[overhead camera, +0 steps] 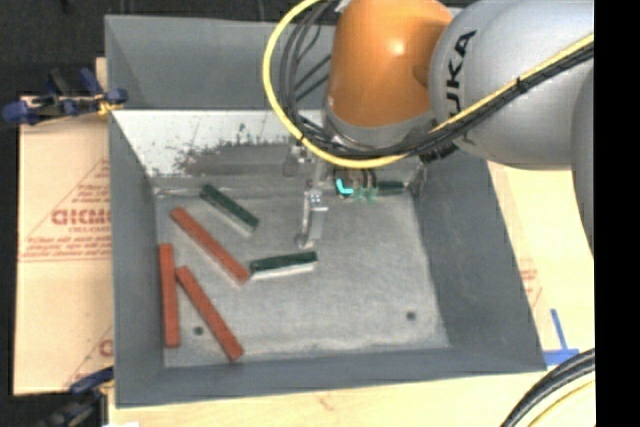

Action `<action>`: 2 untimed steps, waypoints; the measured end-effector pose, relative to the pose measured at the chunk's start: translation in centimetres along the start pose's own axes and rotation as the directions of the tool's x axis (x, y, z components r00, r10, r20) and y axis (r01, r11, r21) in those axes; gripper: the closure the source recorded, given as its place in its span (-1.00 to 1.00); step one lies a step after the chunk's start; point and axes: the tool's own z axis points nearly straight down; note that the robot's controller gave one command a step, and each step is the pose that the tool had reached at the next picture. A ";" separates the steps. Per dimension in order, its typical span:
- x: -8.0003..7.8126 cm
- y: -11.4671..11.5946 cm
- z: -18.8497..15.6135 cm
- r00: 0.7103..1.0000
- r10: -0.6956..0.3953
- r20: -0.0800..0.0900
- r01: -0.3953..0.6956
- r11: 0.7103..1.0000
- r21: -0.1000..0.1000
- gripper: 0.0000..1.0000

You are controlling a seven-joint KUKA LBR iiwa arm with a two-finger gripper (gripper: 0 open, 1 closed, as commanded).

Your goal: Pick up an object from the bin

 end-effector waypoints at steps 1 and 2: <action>-0.1 0.0 -0.5 1.000 0.002 0.008 -0.002 1.000 -0.001 -1.00; 0.6 -1.0 4.5 1.000 -0.014 0.014 0.014 1.000 0.000 -1.00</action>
Offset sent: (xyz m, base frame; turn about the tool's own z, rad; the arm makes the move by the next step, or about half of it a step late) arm -0.0275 -0.0296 -0.1549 -0.0514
